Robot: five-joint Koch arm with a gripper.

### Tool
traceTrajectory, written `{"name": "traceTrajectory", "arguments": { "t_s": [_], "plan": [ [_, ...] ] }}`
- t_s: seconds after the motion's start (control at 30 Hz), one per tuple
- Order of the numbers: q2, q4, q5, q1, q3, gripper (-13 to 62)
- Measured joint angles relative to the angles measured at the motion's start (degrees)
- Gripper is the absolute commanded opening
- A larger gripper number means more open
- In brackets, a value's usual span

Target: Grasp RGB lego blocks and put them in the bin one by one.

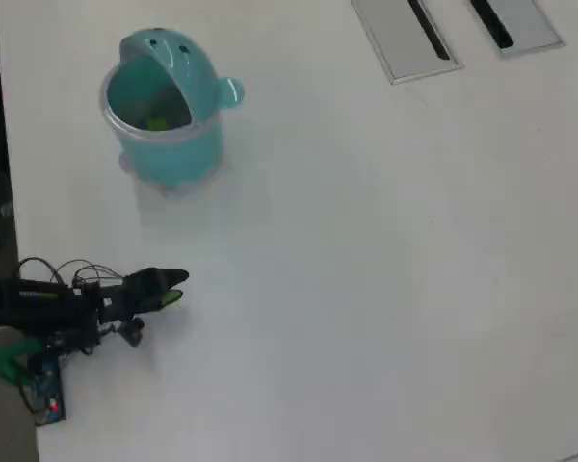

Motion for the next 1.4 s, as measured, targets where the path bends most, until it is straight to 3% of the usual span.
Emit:
{"name": "traceTrajectory", "arguments": {
  "t_s": [1.4],
  "plan": [
    [0.0,6.9,0.0,2.3,0.0,34.6]
  ]
}}
